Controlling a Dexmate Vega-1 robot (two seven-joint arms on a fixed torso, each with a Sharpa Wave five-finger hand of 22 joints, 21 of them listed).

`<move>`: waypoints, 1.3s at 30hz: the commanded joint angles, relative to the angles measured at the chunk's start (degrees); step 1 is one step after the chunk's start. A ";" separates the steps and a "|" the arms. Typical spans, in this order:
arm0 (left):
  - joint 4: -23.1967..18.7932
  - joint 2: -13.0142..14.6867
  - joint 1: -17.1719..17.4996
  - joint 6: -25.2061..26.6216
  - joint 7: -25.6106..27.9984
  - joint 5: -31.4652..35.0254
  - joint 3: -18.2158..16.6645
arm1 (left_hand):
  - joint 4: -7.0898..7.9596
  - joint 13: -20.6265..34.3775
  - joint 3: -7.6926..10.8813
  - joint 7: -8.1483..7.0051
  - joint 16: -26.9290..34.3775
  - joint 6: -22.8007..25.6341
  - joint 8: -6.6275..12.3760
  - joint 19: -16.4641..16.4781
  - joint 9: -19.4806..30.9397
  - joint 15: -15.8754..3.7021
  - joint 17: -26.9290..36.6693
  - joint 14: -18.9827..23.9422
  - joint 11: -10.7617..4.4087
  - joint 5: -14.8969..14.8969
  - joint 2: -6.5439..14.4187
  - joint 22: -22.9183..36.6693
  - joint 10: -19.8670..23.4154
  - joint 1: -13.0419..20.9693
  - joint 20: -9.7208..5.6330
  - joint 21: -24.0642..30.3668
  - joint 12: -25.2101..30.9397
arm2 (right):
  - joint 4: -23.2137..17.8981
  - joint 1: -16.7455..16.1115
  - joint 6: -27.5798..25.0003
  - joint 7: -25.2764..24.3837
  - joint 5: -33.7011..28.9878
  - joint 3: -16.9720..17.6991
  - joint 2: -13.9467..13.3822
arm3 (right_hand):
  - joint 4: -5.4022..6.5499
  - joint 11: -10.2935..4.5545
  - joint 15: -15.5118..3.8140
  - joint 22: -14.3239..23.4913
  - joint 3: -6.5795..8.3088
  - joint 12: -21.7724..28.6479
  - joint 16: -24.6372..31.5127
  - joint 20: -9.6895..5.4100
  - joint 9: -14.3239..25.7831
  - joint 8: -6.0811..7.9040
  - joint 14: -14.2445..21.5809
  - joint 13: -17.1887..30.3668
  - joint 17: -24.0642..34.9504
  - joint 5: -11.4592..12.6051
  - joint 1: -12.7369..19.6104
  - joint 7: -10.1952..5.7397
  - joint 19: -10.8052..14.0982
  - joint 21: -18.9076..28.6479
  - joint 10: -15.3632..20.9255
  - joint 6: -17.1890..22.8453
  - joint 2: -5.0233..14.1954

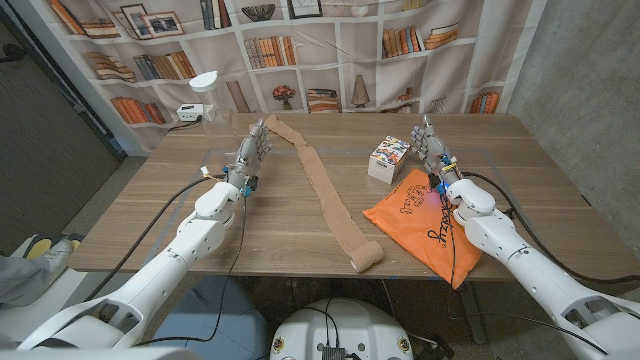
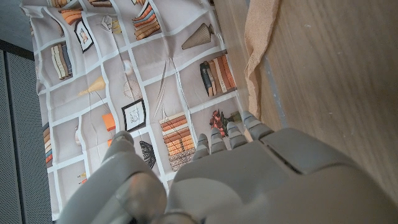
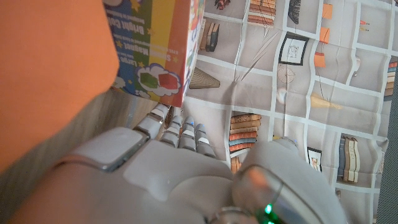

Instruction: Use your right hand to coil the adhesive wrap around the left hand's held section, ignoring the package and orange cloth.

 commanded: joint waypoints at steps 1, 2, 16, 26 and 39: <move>-1.19 -0.25 0.90 -0.02 1.20 0.21 -0.08 | -0.15 0.09 0.35 -0.46 0.37 0.24 0.38 0.03 0.20 0.60 0.11 -0.03 0.07 0.36 0.00 0.09 -0.56 0.60 0.50 0.37 0.27 | -0.12 0.10 -1.44 0.76 0.78 -0.14 -0.35 | 0.11 0.54 0.49 0.14 -0.35 0.28 0.24 -0.10 0.18 0.37 0.01 0.22 0.23 0.20 0.56 0.42 0.31 0.30 0.02 0.05 0.06; -1.39 -0.26 1.11 -0.17 1.42 0.25 -0.15 | -0.16 0.09 0.35 -0.43 0.36 0.29 0.39 0.02 0.20 0.60 0.11 -0.05 0.04 0.35 0.00 0.09 -0.53 0.60 0.50 0.37 0.28 | -0.11 0.12 -1.27 0.93 0.56 -0.24 -0.47 | 0.10 0.54 0.49 0.14 -0.34 0.27 0.23 -0.12 0.18 0.38 -0.01 0.22 0.22 0.19 0.57 0.42 0.29 0.30 0.01 0.08 0.07; -3.16 1.21 2.55 -0.94 2.70 1.77 -0.58 | -0.27 0.09 0.35 -0.42 0.28 0.32 0.28 -0.03 0.19 0.65 0.12 -0.10 -0.02 0.35 0.10 0.09 -0.67 0.60 0.46 0.34 0.16 | -2.03 -0.44 -1.67 -0.47 0.44 0.06 -0.71 | 0.03 0.51 0.48 0.14 -0.26 0.30 0.22 -0.02 0.17 0.40 -0.06 0.21 0.14 0.13 0.72 0.45 0.08 0.37 -0.03 0.06 0.21; -4.04 2.15 2.69 -2.93 2.70 4.25 -0.23 | -0.37 0.10 0.31 -0.38 0.24 0.51 0.26 0.27 0.19 0.64 0.12 -0.11 -0.03 0.34 0.11 0.09 -0.44 0.57 0.42 0.43 0.20 | -4.37 -1.40 -1.95 -2.36 -0.66 -0.21 -1.00 | -0.05 0.46 0.48 0.13 -0.23 0.29 0.20 0.02 0.17 0.38 -0.13 0.21 0.08 0.08 0.84 0.40 -0.20 0.34 -0.12 -0.03 0.21; -4.61 3.39 3.59 -4.02 3.48 6.45 -0.26 | -0.48 0.10 0.26 -0.35 0.21 0.80 0.28 0.44 0.18 0.49 0.12 -0.15 -0.21 0.33 0.09 0.09 -0.35 0.54 0.39 0.46 0.18 | -6.78 -2.40 -2.40 -3.86 -1.55 -0.56 -1.27 | -0.18 0.39 0.33 0.13 -0.18 0.28 0.14 0.05 0.16 0.33 -0.30 0.20 0.02 0.01 1.01 0.24 -0.71 0.27 -0.25 -0.21 0.19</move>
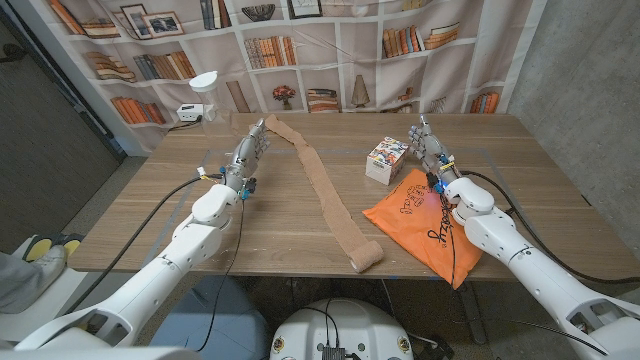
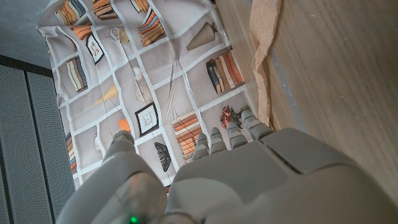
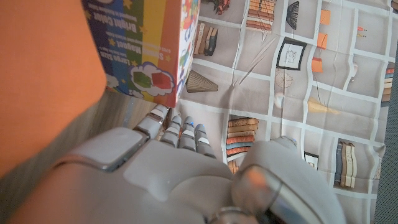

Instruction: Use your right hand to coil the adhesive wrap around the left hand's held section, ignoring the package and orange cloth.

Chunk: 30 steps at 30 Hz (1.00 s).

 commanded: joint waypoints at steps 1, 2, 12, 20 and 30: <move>-0.78 1.17 0.92 -1.00 1.12 2.33 0.03 | -0.25 0.12 0.03 -0.07 0.21 0.48 0.27 0.23 0.20 0.29 0.14 0.05 -0.30 0.33 0.10 0.10 -0.26 0.55 0.19 0.46 0.20 | -1.77 -0.87 0.28 -1.17 -0.97 -0.33 -0.17 | -0.18 0.26 0.36 0.15 -0.20 0.27 0.13 -0.01 0.18 0.34 -0.34 0.21 0.17 0.04 0.82 0.25 -0.33 0.26 -0.20 -0.21 -0.03; -0.84 1.13 1.01 -1.21 1.24 2.41 -0.02 | -0.26 0.12 0.03 -0.06 0.22 0.48 0.27 0.25 0.20 0.29 0.14 0.07 -0.24 0.33 0.10 0.10 -0.27 0.55 0.19 0.46 0.20 | -2.06 -1.01 0.03 -1.51 -0.81 -0.22 -0.12 | -0.19 0.27 0.36 0.15 -0.19 0.26 0.13 -0.03 0.18 0.34 -0.34 0.21 0.17 0.03 0.84 0.23 -0.42 0.23 -0.23 -0.21 -0.03; -1.87 1.26 1.06 -0.84 2.80 4.24 0.36 | -0.37 0.12 0.00 -0.15 0.23 0.72 0.27 0.45 0.20 0.18 0.14 0.16 -0.49 0.34 0.09 0.10 -0.14 0.55 -0.04 0.51 0.20 | -3.52 -1.66 -0.03 -1.89 -0.87 0.61 -1.34 | -0.37 0.10 0.09 0.14 -0.08 0.24 0.05 -0.22 0.17 0.32 -0.66 0.20 0.13 -0.01 1.12 0.02 -1.12 0.13 -0.37 -0.33 0.01; -1.05 0.51 0.22 -2.76 3.39 6.79 1.31 | -0.49 0.12 -0.02 -0.04 0.20 1.20 0.37 0.68 0.19 -0.03 0.14 0.15 -0.62 0.34 0.10 0.10 0.10 0.59 -0.31 0.56 0.24 | -3.85 -1.47 -0.41 -2.96 -1.08 1.27 -1.80 | -0.49 0.02 0.01 0.14 0.02 0.27 0.06 -0.39 0.16 0.33 -0.70 0.20 0.10 -0.04 1.31 -0.09 -1.39 0.14 -0.37 -0.37 0.08; -2.73 0.52 1.53 -5.10 6.22 10.03 1.15 | -0.63 0.12 0.01 -0.08 0.09 1.50 0.39 0.73 0.19 -0.17 0.13 -0.12 -1.01 0.34 0.15 0.10 0.25 0.70 -0.33 0.53 0.25 | -3.59 -0.87 -1.20 -3.03 -1.13 1.30 -2.05 | -0.62 -0.11 -0.04 0.14 0.10 0.23 0.01 -0.41 0.16 0.30 -0.92 0.20 0.08 -0.09 1.50 -0.26 -1.64 0.19 -0.56 -0.50 0.10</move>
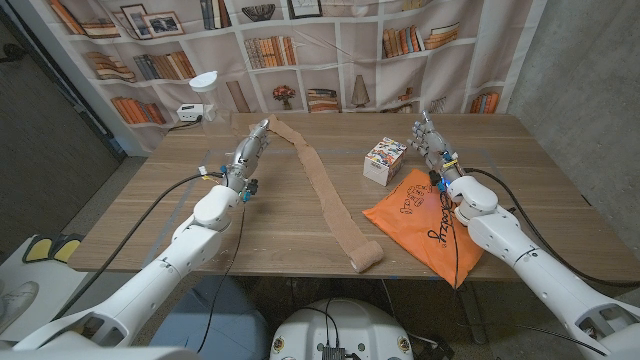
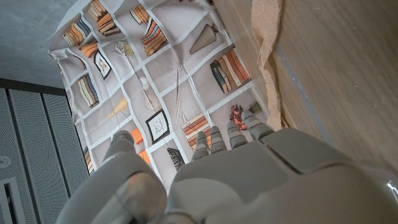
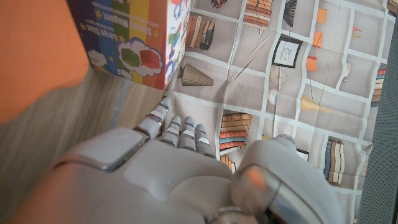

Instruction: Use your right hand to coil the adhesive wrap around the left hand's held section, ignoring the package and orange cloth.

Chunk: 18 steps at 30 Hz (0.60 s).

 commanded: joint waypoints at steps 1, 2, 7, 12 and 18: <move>-0.90 -0.37 0.87 -2.80 2.31 3.15 0.10 | -0.40 0.14 0.27 -0.11 0.10 0.27 0.38 0.42 0.18 -0.20 0.14 -0.11 -0.59 0.34 0.16 0.11 -0.17 0.71 0.00 0.53 0.26 | -0.16 0.52 -0.67 -0.49 -0.23 0.30 -0.43 | -0.30 0.15 -0.17 0.15 -0.23 0.22 0.01 -0.10 0.17 0.30 -0.41 0.20 0.08 -0.09 0.68 0.06 -0.14 0.19 -0.28 -0.18 -0.13; -1.56 -0.32 1.22 -2.94 2.64 3.57 0.15 | -0.41 0.14 0.27 -0.11 0.08 0.29 0.38 0.45 0.18 -0.22 0.13 -0.15 -0.57 0.34 0.16 0.11 -0.15 0.72 -0.03 0.54 0.26 | -0.39 0.70 -1.16 -0.57 0.08 0.30 -0.30 | -0.31 0.15 -0.18 0.15 -0.22 0.22 0.02 -0.08 0.17 0.31 -0.41 0.20 0.08 -0.09 0.70 0.06 -0.20 0.18 -0.29 -0.18 -0.13; -3.36 0.34 2.35 -3.56 3.75 5.66 0.11 | -0.48 0.14 0.29 -0.12 0.11 0.37 0.37 0.48 0.18 -0.26 0.13 -0.10 -0.59 0.34 0.18 0.11 -0.13 0.77 -0.04 0.53 0.25 | -0.45 1.36 -1.52 -1.12 -0.09 0.16 0.12 | -0.37 0.17 -0.15 0.15 -0.20 0.24 0.03 -0.06 0.17 0.31 -0.41 0.20 0.07 -0.12 0.77 0.04 -0.32 0.19 -0.29 -0.20 -0.15; -4.46 0.35 3.13 -4.14 5.29 7.49 -0.14 | -0.55 0.14 0.30 -0.22 0.11 0.55 0.39 0.51 0.18 -0.44 0.13 -0.11 -0.67 0.34 0.20 0.11 0.00 0.84 -0.03 0.52 0.27 | -0.79 1.17 -1.88 -1.22 0.11 0.17 0.09 | -0.43 0.18 -0.25 0.15 -0.17 0.26 0.03 -0.03 0.17 0.31 -0.48 0.20 0.05 -0.16 0.84 0.08 -0.46 0.22 -0.30 -0.25 -0.17; -7.23 0.48 4.82 -4.05 8.98 10.85 -0.98 | -0.66 0.14 0.34 -0.23 0.08 0.85 0.43 0.51 0.18 -0.44 0.12 -0.20 -0.81 0.33 0.25 0.11 0.07 0.95 -0.08 0.49 0.26 | -0.11 0.76 -0.75 -0.11 0.31 0.42 -0.23 | -0.50 0.09 -0.24 0.15 -0.14 0.23 0.03 -0.06 0.17 0.30 -0.56 0.19 0.04 -0.20 0.92 0.12 -0.82 0.17 -0.44 -0.31 -0.18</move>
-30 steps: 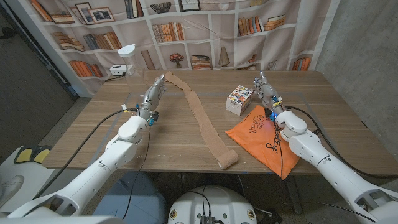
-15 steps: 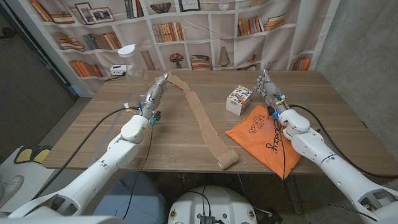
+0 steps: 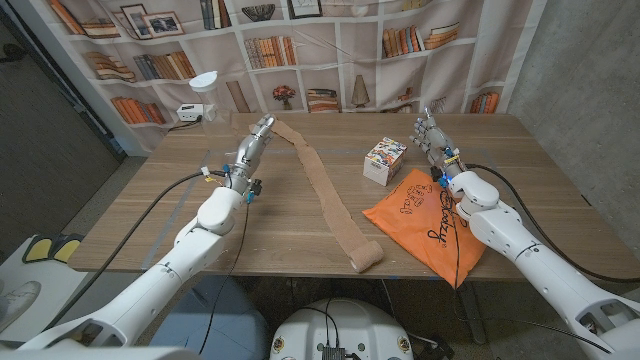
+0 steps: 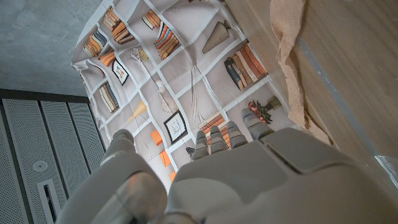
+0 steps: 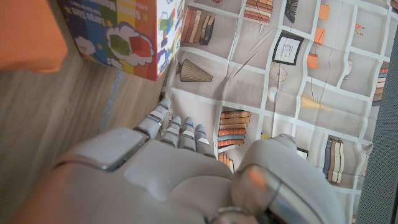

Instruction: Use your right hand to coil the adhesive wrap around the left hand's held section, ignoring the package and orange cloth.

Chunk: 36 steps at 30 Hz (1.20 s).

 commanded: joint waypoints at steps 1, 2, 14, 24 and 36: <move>-4.75 0.49 2.98 -0.51 5.52 5.81 -1.20 | -0.44 0.14 0.10 -0.20 0.08 0.25 0.43 0.21 0.18 -0.44 0.13 -0.21 -0.41 0.34 0.02 0.11 -0.14 0.72 0.23 0.49 0.26 | 0.18 -0.42 0.47 0.50 0.58 0.41 -0.14 | -0.35 0.07 -0.24 0.15 0.03 0.23 0.01 -0.10 0.17 0.29 -0.62 0.19 0.04 -0.20 0.71 0.11 -0.56 0.13 -0.46 -0.35 0.05; -5.21 0.62 3.26 -0.35 6.01 6.43 -1.30 | -0.45 0.14 0.10 -0.20 0.08 0.33 0.46 0.22 0.18 -0.45 0.13 -0.21 -0.44 0.34 0.02 0.11 -0.13 0.73 0.21 0.49 0.26 | 0.08 -0.57 0.46 0.40 0.73 0.54 -0.16 | -0.36 0.09 -0.22 0.15 0.04 0.22 0.00 -0.10 0.17 0.29 -0.65 0.19 0.03 -0.21 0.71 0.09 -0.65 0.11 -0.49 -0.38 0.05; -5.97 -0.34 4.34 -1.54 9.16 10.46 -1.75 | -0.66 0.14 0.18 -0.35 -0.11 0.54 0.40 -0.26 0.18 -0.72 0.12 -0.85 -0.57 0.33 0.10 0.11 -0.19 0.96 0.10 0.26 0.18 | -1.02 -1.94 0.84 0.32 1.13 1.30 -0.99 | -0.43 0.06 -0.35 0.16 0.07 0.20 0.00 -0.04 0.17 0.26 -0.78 0.19 0.02 -0.27 0.77 -0.05 -0.98 0.14 -0.64 -0.54 0.03; -6.64 -1.66 5.22 -1.57 13.78 15.06 -2.33 | -1.01 0.16 0.20 0.32 0.13 1.39 0.48 1.08 0.19 -0.71 0.10 -0.48 -0.52 0.29 0.06 0.07 0.43 1.29 -2.18 0.68 0.32 | -0.56 -1.65 1.43 0.20 0.85 1.42 -0.82 | -0.49 0.13 -0.37 0.17 0.12 0.32 0.07 -0.01 0.17 0.31 -0.70 0.19 0.02 -0.32 0.83 -0.07 -1.08 0.24 -0.44 -0.48 0.05; -8.82 -1.92 6.86 -1.08 19.19 20.55 -4.06 | -1.54 0.19 0.28 1.00 0.56 2.26 0.49 4.53 0.23 -0.56 0.05 1.26 -0.31 0.23 -0.05 -0.06 2.08 1.99 -3.41 1.53 0.79 | -0.23 -2.35 1.69 0.02 1.40 2.18 -1.15 | -0.73 -0.51 -1.44 0.15 0.20 0.37 0.20 -2.26 0.17 0.46 -0.48 0.17 -0.03 -0.47 1.04 -0.39 -1.35 0.40 -0.41 -0.18 -0.05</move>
